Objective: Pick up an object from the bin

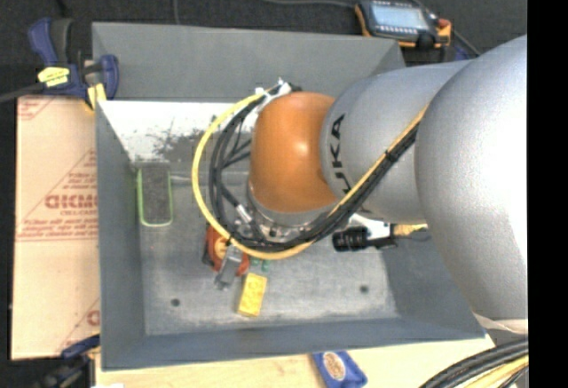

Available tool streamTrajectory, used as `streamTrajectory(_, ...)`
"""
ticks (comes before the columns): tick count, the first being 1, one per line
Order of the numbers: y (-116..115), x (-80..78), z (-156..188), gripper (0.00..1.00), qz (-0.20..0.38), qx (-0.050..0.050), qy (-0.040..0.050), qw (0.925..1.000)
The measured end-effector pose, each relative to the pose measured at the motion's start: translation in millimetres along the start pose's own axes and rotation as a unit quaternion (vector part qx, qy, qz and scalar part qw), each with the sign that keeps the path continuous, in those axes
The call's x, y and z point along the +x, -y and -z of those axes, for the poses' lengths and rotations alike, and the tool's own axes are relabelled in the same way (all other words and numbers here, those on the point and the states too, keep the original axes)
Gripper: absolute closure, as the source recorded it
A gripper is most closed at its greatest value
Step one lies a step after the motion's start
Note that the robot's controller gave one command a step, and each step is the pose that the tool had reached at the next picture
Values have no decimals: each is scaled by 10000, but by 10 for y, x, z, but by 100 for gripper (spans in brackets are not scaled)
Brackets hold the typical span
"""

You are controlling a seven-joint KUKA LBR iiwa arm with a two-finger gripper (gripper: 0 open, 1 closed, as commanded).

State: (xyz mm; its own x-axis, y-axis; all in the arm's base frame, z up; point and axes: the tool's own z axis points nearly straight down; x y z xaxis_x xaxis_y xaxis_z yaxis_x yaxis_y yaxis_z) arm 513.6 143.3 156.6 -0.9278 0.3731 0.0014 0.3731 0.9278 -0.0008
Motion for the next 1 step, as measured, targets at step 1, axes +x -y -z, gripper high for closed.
streamTrajectory(1, 1, -1, 88, 100, 3, 0, 1, 10000)
